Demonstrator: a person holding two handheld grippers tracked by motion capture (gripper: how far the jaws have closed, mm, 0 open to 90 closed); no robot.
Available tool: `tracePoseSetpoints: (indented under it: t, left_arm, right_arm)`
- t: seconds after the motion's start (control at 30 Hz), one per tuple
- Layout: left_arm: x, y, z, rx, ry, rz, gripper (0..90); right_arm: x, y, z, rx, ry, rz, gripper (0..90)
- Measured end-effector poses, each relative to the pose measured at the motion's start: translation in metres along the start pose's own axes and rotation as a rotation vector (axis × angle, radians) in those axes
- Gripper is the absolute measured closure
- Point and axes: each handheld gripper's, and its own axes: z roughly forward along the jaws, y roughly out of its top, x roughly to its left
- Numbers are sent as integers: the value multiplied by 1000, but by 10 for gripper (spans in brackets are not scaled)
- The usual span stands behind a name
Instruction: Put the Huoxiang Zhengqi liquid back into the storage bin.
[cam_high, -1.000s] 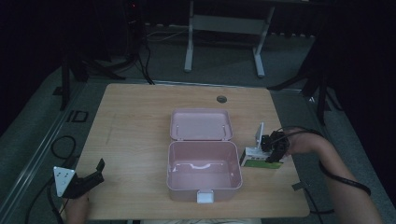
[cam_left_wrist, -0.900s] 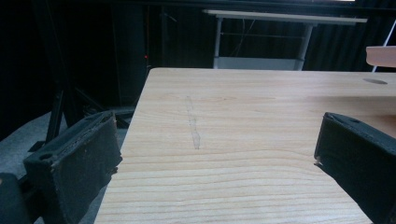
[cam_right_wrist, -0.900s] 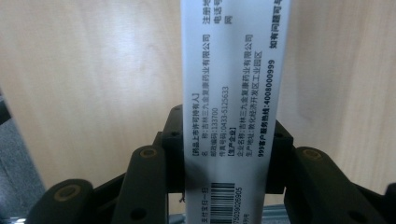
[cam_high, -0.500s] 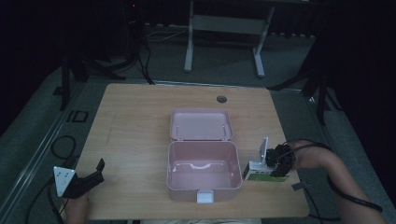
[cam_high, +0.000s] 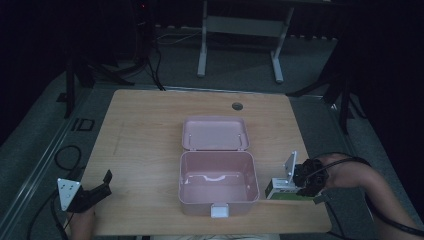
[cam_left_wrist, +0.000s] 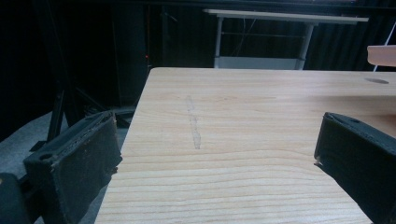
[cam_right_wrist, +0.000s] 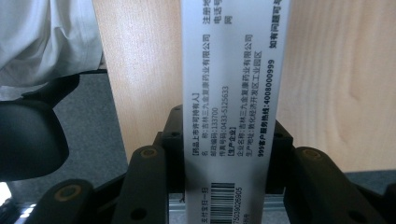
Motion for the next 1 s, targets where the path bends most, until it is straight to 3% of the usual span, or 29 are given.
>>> tracePoseSetpoints:
  t: [0.13,0.33,0.57,0.73,1.0]
  left_arm:
    - [0,0,0,0,-2,0,3]
    - [0,0,0,1,-1,1,3]
    - [0,0,0,3,0,2,3]
    - [0,0,0,2,-1,-1,3]
    - [0,0,0,0,-3,-2,3]
  right_arm:
    - [3,0,-13,-2,-39,1,625]
    - [3,-1,-34,32,-48,9,625]
    - [1,3,-68,22,-60,21,625]
    - [-3,14,-94,2,-86,10,625]
    - [-6,36,-113,-11,-95,-14,626]
